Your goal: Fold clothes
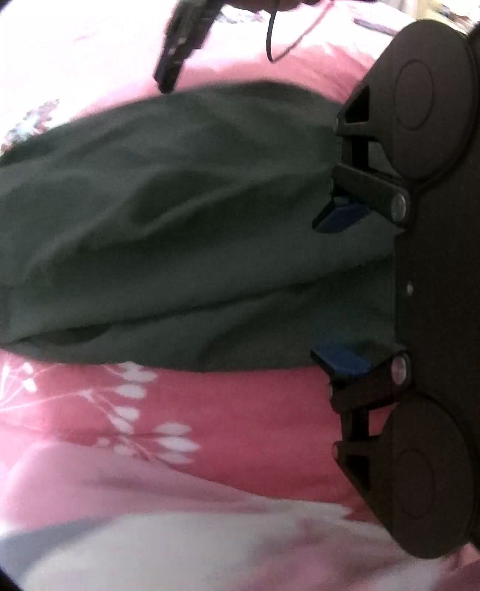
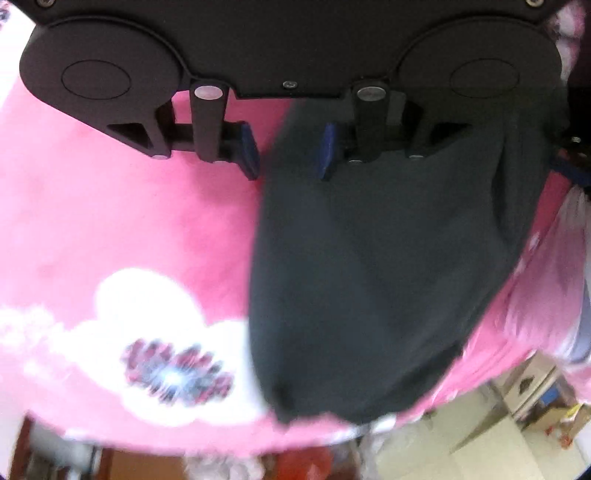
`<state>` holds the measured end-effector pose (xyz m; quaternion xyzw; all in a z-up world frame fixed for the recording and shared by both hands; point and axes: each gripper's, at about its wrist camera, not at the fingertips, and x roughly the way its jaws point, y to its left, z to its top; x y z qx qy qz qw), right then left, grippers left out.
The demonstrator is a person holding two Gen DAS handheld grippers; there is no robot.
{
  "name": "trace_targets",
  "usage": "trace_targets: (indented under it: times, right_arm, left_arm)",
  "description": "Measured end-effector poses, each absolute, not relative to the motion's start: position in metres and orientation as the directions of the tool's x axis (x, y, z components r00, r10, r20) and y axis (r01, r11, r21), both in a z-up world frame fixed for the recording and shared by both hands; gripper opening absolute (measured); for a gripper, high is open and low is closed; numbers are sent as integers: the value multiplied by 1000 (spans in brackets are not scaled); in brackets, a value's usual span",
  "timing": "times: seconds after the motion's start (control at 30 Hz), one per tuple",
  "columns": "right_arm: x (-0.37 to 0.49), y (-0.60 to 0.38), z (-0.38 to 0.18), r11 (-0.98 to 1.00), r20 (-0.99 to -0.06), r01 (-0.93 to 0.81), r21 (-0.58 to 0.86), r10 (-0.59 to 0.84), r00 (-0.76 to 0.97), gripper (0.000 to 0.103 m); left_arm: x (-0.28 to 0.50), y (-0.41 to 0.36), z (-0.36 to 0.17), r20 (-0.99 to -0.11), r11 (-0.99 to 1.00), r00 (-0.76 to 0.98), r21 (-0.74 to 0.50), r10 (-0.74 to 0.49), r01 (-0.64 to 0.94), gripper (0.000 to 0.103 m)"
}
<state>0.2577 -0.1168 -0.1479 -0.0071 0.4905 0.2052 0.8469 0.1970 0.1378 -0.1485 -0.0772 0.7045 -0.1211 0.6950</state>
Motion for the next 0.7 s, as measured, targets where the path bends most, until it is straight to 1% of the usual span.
trace_targets:
  times: [0.07,0.13,0.17,0.2,0.3,0.4,0.43,0.47,0.5,0.53,0.57,0.6,0.63,0.7]
  right_arm:
    - [247,-110,-148,882,-831,-408,237,402,385,37]
    - [232,-94,-158,832,-845,-495,251,438,308,37]
    - [227,-88,-167,821,-861,-516,244,429,274,37]
    - [224,-86,-175,817,-863,-526,237,426,272,38]
    - [219,-86,-190,808,-848,-542,231,440,294,41]
    - [221,-92,-186,820,-828,-498,282,470,305,43]
    - [221,-92,-185,825,-823,-484,292,475,312,43]
    - [221,-92,-184,830,-819,-472,298,476,321,43]
    - [222,-91,-189,834,-815,-467,295,474,332,43]
    - [222,-91,-191,837,-813,-469,282,468,345,43]
    - [220,-91,-191,839,-812,-473,268,461,359,43]
    - [218,-89,-190,841,-810,-479,251,454,372,44]
    - [215,-86,-190,842,-808,-486,233,446,386,44]
    - [207,-86,-192,851,-800,-478,218,436,411,47]
  left_arm:
    - [185,125,-145,-958,957,-27,-287,-286,43,65]
    - [172,107,-143,-967,964,-17,-256,-255,74,65]
    - [165,95,-140,-970,965,-5,-243,-244,101,65]
    - [156,78,-134,-970,961,16,-237,-241,145,66]
    - [136,46,-127,-968,942,59,-224,-245,248,77]
    - [110,22,-139,-963,902,111,-186,-246,390,78]
    - [101,21,-147,-964,890,124,-162,-235,427,73]
    - [93,17,-156,-968,872,146,-113,-205,476,65]
    - [88,19,-165,-970,861,173,-65,-174,504,31]
    - [88,26,-169,-968,865,197,-37,-155,501,12]
    - [87,35,-172,-965,875,222,-17,-142,484,12]
    - [84,49,-169,-958,895,253,-11,-138,446,4]
    - [81,59,-165,-950,907,286,6,-127,422,1]
    - [77,79,-154,-932,930,345,23,-113,366,1]
